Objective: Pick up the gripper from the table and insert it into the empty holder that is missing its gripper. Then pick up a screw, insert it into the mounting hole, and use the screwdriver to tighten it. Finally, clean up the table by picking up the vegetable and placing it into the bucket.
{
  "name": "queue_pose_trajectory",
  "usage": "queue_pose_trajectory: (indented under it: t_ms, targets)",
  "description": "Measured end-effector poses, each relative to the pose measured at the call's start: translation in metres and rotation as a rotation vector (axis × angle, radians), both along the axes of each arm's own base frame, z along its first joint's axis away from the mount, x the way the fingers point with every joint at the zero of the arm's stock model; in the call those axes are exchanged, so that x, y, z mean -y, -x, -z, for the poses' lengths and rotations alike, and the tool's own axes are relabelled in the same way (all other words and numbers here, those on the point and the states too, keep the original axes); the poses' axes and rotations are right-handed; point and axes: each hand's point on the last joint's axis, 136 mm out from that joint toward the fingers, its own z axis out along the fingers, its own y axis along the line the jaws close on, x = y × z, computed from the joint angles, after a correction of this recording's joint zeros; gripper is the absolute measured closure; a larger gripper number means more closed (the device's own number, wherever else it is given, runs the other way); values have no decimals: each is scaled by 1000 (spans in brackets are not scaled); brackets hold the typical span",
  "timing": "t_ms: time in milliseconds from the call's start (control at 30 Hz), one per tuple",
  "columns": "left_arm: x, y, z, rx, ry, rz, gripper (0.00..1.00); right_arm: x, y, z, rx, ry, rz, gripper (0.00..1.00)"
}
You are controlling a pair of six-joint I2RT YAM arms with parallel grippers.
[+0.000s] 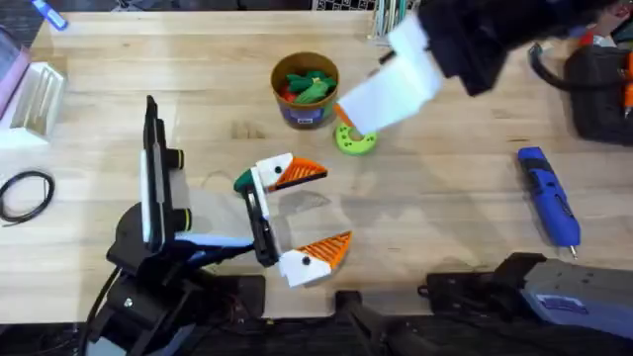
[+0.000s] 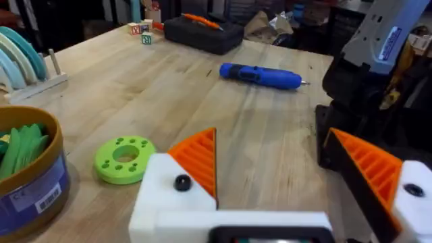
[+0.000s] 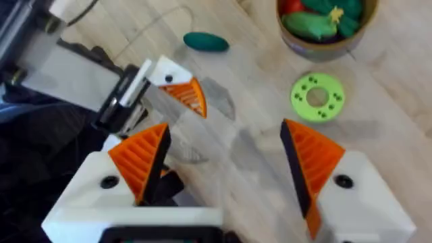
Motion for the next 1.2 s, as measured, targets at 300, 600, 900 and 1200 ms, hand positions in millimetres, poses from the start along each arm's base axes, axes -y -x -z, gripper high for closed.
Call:
queue_pose_trajectory:
  t_ms: [300,600,900,1200]
  targets:
    - [0,0,0,3,-1,0,15,55,57,16,14,-145,83,10]
    - [0,0,0,3,-1,-2,180,92,101,0,185,-284,164,10]
    - [-1,-2,0,11,-4,-11,996,93,98,17,168,-270,169,10]
    - [-1,-2,0,11,-3,-11,996,136,62,61,161,-8,421,10]
